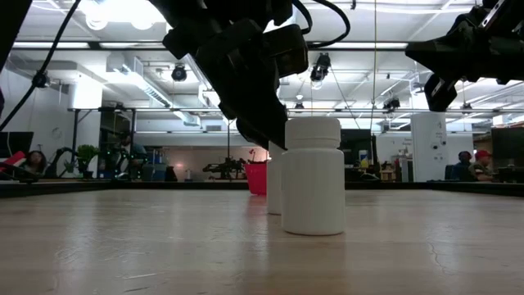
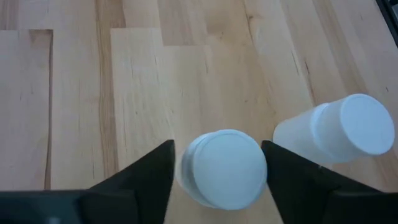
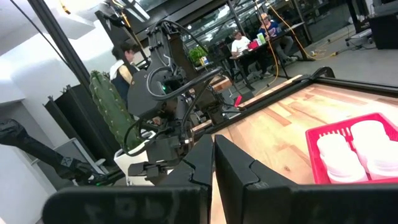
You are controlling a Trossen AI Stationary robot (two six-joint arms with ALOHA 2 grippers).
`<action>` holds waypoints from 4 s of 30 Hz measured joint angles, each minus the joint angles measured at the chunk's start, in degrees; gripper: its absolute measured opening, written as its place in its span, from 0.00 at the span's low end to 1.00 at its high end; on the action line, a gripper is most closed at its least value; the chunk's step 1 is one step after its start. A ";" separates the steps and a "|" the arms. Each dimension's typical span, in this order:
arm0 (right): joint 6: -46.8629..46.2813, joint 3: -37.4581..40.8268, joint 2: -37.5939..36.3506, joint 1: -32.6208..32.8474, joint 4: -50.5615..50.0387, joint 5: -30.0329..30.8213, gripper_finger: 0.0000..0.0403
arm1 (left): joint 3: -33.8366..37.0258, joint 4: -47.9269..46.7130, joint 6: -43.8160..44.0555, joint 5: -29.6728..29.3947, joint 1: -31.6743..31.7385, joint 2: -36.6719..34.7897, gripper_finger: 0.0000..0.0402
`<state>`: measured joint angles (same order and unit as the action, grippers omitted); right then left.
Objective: Pick and place pill bottles into a basket
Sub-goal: Put the white pill bottle into the red bin
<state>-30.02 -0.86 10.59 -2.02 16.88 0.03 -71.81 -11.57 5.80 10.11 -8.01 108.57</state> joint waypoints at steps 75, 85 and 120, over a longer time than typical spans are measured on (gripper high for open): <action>0.17 -0.04 0.39 -0.11 0.07 1.98 0.02 | 0.41 -4.19 -16.98 -8.32 28.22 -12.52 0.36; -0.02 -0.02 0.39 -0.13 0.06 3.30 0.02 | -0.30 -1.29 -17.33 -6.58 28.79 -7.32 0.36; 0.00 -0.02 0.37 -0.12 0.07 3.28 0.02 | -0.14 6.22 -21.63 -7.65 32.52 -2.01 0.36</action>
<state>-30.02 -0.89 10.96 -2.14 16.95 3.31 -71.95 -5.35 -15.83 2.46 24.51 106.56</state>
